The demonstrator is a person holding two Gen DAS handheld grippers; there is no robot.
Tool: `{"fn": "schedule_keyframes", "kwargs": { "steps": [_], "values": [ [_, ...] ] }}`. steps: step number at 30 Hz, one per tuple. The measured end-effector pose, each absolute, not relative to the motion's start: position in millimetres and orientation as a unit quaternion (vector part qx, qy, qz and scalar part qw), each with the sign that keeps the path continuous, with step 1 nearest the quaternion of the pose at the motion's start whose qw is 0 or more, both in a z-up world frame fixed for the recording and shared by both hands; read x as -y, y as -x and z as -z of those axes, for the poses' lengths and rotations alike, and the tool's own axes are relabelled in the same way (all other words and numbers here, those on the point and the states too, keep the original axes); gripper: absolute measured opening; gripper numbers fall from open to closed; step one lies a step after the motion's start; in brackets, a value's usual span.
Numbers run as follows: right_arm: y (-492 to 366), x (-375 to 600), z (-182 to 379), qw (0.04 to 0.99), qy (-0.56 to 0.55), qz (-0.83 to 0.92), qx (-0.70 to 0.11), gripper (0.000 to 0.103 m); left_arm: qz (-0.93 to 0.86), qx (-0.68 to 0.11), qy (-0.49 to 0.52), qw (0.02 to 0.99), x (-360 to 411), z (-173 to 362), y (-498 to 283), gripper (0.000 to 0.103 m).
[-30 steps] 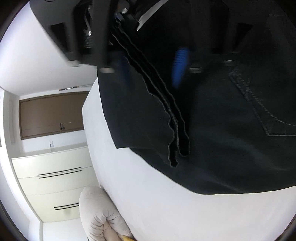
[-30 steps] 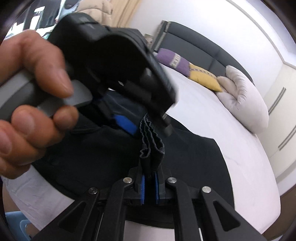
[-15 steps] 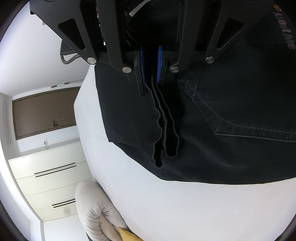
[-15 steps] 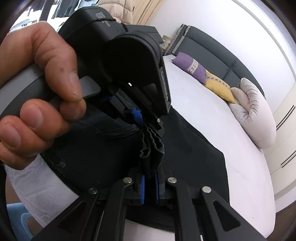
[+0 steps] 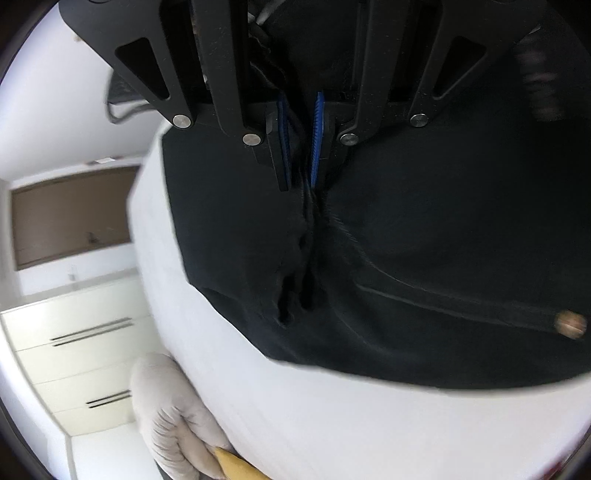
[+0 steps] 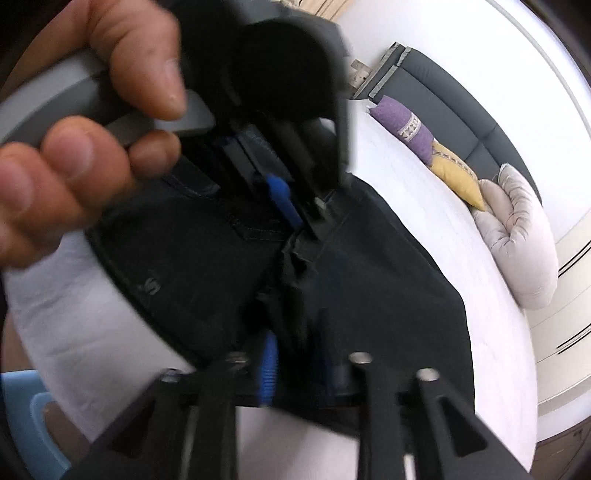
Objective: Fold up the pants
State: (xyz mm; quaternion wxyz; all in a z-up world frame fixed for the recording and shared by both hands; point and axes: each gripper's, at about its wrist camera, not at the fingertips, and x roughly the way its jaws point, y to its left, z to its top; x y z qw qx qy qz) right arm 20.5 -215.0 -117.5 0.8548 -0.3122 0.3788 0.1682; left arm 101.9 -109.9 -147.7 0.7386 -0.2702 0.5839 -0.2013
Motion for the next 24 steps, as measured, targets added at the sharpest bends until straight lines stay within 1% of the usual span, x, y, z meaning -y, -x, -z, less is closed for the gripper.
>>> {"fn": "schedule_keyframes", "kwargs": {
  "steps": [1,2,4,6,8,9,12,14,16,21,24],
  "values": [
    [-19.7,223.7,109.3,0.858,0.293,-0.179,-0.383,0.054,0.187,-0.579,0.261,0.749,107.2,141.7,-100.6,0.01],
    [-20.5,229.5,105.1,0.859,0.278,-0.188,-0.387,0.059,0.174,-0.573,0.252,0.761,104.8,135.3,-100.0,0.01],
    [-23.3,256.6,86.1,0.858,0.207,-0.23,-0.41,0.059,0.168,-0.554,0.233,0.781,108.1,120.2,-98.8,0.01],
    [-31.3,286.2,74.3,0.85,0.134,-0.263,-0.436,0.055,0.177,-0.538,0.192,0.802,127.6,104.6,-94.7,0.01],
    [-52.9,330.2,66.0,0.842,0.043,-0.282,-0.459,0.039,0.194,-0.527,0.15,0.814,150.2,97.1,-85.8,0.01],
    [-67.0,354.6,64.5,0.836,-0.004,-0.284,-0.47,0.037,0.208,-0.526,0.124,0.815,168.1,98.3,-83.1,0.01],
    [-103.5,417.2,67.4,0.81,-0.132,-0.289,-0.493,0.035,0.226,-0.54,0.066,0.808,207.4,118.7,-76.0,0.01],
    [-130.6,452.3,69.8,0.808,-0.177,-0.274,-0.491,0.034,0.23,-0.553,0.041,0.8,220.4,142.4,-72.7,0.01],
    [-164.1,482.1,79.8,0.786,-0.245,-0.282,-0.492,0.033,0.243,-0.524,0.029,0.816,224.6,151.5,-66.4,0.01],
    [-242.4,502.3,117.0,0.745,-0.324,-0.283,-0.509,0.032,0.249,-0.528,0.042,0.811,217.4,160.9,-64.6,0.01],
    [-263.9,498.7,149.0,0.722,-0.352,-0.28,-0.525,0.032,0.254,-0.527,0.051,0.809,201.7,167.3,-60.4,0.01]
  ]
}}
